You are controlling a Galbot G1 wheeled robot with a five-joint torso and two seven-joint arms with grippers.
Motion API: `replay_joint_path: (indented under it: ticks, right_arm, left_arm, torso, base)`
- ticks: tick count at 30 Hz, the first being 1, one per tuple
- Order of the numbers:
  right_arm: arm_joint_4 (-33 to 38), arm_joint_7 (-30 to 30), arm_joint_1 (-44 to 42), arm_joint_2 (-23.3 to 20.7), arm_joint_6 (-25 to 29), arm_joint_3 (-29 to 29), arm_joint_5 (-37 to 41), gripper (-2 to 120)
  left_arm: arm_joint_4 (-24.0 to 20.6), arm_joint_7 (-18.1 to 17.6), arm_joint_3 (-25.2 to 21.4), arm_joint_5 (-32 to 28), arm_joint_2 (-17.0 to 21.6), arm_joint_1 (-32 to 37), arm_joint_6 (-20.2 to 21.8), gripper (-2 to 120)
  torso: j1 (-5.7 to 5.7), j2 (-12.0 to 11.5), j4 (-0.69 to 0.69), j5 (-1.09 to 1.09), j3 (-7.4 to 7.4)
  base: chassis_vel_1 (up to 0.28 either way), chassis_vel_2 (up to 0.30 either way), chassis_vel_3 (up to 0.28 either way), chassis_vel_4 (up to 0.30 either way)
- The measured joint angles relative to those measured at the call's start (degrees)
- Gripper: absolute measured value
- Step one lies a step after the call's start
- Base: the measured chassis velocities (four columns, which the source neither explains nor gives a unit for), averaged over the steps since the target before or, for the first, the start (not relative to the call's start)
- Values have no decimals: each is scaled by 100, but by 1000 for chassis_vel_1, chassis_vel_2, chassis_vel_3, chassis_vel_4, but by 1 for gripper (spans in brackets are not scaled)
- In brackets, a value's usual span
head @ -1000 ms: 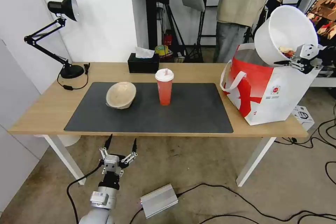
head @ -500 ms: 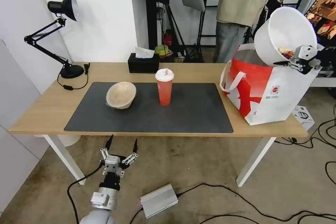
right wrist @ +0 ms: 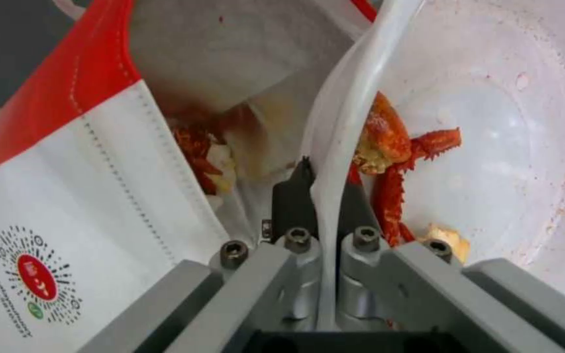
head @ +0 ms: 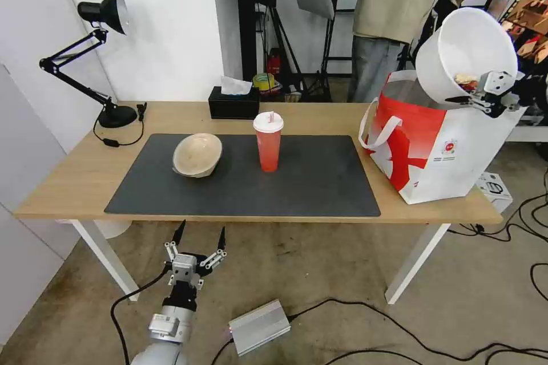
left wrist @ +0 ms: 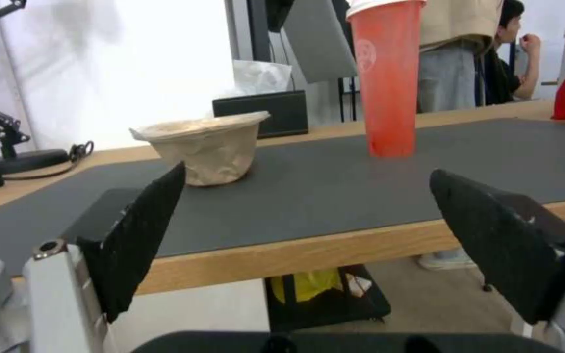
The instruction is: Pick up the trash from the table and place it into the takeout bag.
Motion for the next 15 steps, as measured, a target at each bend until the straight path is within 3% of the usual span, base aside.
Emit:
replay_joint_path:
  ticks: [5, 8, 15]
  right_arm:
    - [-1, -15, 9, 1, 0, -17, -16, 2]
    - [8, -19, 11, -5, 0, -42, -18, 16]
    - [31, -19, 51, -22, 0, -102, -18, 38]
  left_arm:
    - [5, 2, 7, 29, -26, 12, -41, 100]
    - [6, 3, 9, 34, -37, 13, -47, 100]
    - [6, 4, 10, 37, -43, 17, -55, 100]
  torso:
    - [0, 0, 0, 0, 0]
    - [0, 1, 0, 0, 0]
    - [0, 1, 0, 0, 0]
  base:
    - [0, 0, 0, 0]
    - [0, 0, 0, 0]
    - [0, 0, 0, 0]
